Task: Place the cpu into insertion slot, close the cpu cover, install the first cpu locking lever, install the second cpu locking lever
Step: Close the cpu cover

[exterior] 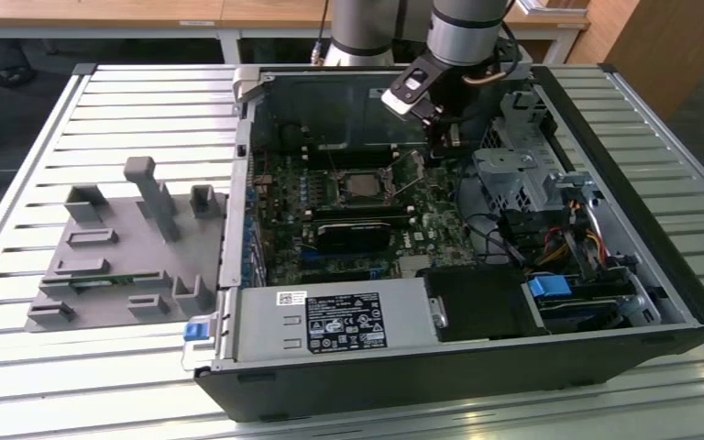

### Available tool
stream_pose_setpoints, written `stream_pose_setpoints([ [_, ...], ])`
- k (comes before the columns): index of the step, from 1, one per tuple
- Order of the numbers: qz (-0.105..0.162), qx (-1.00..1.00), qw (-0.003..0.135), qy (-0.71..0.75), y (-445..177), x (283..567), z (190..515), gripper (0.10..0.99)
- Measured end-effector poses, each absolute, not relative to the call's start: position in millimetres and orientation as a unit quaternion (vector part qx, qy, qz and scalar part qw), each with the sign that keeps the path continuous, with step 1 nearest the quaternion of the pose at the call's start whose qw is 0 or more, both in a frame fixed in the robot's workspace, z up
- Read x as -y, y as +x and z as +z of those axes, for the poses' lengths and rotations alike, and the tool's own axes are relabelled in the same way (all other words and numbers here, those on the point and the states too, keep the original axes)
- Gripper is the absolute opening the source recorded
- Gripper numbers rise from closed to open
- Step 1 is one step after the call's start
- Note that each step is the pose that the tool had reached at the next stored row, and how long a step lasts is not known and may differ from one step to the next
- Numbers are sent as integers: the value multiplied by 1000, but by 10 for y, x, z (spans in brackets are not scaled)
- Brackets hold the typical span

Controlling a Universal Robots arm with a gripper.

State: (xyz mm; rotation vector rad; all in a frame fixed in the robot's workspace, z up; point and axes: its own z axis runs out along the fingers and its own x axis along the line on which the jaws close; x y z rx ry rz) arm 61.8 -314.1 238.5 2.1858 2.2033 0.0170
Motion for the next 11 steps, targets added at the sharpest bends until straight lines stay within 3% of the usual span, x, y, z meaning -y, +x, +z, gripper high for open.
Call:
stream_pose_setpoints([
  [11,5,-710,19,704,582,3141,2384,106],
])
